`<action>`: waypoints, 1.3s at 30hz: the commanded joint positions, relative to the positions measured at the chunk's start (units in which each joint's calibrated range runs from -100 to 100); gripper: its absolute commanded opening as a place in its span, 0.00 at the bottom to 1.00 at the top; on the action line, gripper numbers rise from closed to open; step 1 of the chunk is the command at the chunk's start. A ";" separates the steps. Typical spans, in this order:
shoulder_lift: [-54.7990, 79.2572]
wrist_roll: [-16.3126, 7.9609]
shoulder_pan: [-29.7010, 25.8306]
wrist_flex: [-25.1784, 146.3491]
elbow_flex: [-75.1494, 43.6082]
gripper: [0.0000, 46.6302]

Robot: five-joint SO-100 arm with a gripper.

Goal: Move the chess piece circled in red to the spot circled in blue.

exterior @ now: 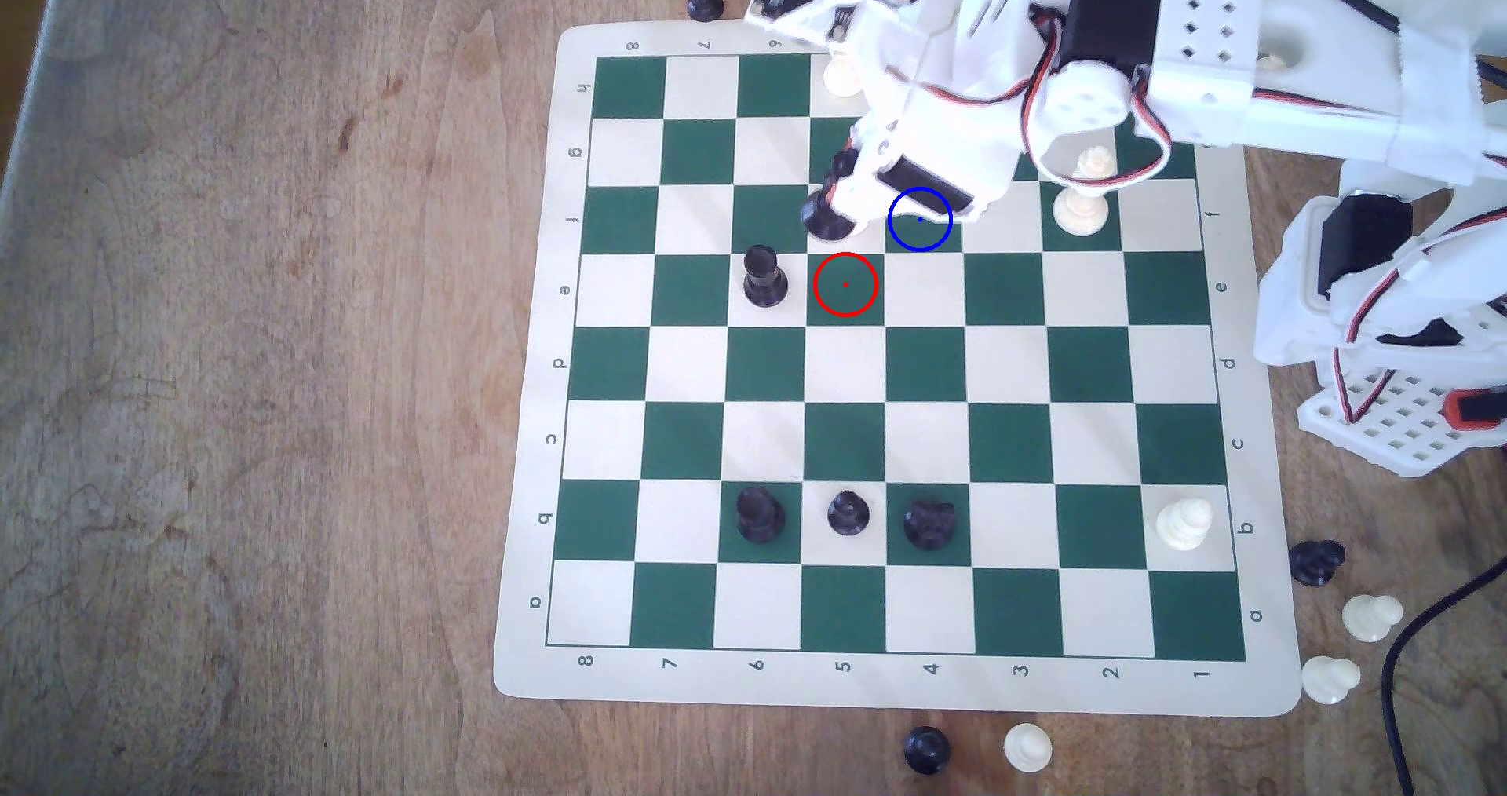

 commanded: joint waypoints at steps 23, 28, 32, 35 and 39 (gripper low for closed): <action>7.42 3.52 6.68 -1.80 4.68 0.09; 7.85 3.66 6.84 -1.80 4.95 0.08; 8.02 3.66 6.76 -1.80 5.59 0.08; 8.44 3.61 6.60 -1.80 5.77 0.08; 9.38 3.52 6.53 -1.80 5.95 0.08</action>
